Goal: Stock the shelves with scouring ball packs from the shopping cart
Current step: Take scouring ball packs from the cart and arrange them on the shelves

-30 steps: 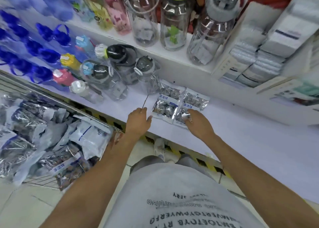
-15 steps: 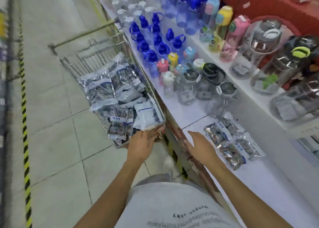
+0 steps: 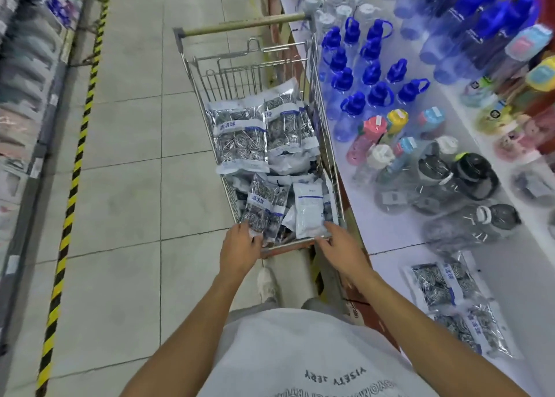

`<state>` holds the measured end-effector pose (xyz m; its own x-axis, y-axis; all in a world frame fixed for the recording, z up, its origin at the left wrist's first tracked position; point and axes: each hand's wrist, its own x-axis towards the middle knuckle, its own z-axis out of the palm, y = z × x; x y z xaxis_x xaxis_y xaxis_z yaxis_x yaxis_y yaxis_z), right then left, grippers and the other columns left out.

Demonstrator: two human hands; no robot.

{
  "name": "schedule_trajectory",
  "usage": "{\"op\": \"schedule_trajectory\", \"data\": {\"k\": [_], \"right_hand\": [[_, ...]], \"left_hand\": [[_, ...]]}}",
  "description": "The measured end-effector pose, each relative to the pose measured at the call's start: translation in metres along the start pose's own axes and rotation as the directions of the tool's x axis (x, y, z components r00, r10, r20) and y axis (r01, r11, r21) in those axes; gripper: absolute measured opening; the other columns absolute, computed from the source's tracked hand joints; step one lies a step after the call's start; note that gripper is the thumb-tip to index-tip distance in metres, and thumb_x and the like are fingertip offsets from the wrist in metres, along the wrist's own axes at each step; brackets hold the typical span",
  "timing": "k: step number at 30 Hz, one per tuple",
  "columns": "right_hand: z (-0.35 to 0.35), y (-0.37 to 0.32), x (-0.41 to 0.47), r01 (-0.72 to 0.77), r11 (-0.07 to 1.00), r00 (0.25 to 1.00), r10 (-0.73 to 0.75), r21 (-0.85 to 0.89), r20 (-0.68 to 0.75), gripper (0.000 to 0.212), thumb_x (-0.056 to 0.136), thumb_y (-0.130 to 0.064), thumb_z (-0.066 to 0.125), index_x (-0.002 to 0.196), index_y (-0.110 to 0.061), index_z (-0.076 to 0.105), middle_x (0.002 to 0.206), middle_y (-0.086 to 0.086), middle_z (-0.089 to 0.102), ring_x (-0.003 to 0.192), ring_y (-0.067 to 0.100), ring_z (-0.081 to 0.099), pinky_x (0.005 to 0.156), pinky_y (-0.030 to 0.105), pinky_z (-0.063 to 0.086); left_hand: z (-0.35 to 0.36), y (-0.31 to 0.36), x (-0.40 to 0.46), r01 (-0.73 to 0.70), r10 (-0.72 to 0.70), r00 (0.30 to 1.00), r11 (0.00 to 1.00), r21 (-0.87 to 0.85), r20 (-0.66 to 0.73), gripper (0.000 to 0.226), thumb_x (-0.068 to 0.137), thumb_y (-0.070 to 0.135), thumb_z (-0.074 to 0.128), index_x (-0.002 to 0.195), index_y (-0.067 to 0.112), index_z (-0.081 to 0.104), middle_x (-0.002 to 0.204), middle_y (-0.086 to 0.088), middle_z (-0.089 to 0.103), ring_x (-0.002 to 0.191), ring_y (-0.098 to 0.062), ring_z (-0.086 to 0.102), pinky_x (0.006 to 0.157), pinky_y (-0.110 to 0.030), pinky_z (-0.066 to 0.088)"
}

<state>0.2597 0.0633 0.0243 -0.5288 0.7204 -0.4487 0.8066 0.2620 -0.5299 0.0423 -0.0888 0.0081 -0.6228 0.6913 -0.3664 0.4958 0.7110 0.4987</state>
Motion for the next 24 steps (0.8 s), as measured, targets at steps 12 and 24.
{"op": "schedule_trajectory", "data": {"k": [12, 24], "right_hand": [[0.050, -0.028, 0.121, -0.305, 0.952, 0.948, 0.300, 0.037, 0.106, 0.078, 0.101, -0.044, 0.063, 0.159, -0.005, 0.028, 0.156, 0.022, 0.041, 0.141, 0.040, 0.045, 0.112, 0.048, 0.043], [0.097, 0.000, 0.204, -0.471, 0.878, 0.882, 0.471, 0.085, 0.027, 0.116, 0.085, -0.056, 0.078, 0.164, -0.012, 0.007, 0.164, 0.022, 0.020, 0.149, 0.043, 0.023, 0.117, 0.056, 0.031]], "left_hand": [[0.008, -0.024, 0.122, 0.121, -0.092, 0.982, 0.976, -0.183, 0.163, 0.061, 0.095, 0.024, 0.072, 0.147, 0.007, 0.046, 0.142, -0.015, 0.054, 0.135, -0.032, 0.050, 0.111, -0.048, 0.044], [0.056, -0.031, 0.182, 0.304, -0.222, 0.937, 0.897, -0.320, 0.269, 0.035, 0.088, 0.016, 0.080, 0.115, 0.020, 0.057, 0.106, 0.000, 0.070, 0.086, -0.013, 0.066, 0.065, -0.021, 0.050]]}}
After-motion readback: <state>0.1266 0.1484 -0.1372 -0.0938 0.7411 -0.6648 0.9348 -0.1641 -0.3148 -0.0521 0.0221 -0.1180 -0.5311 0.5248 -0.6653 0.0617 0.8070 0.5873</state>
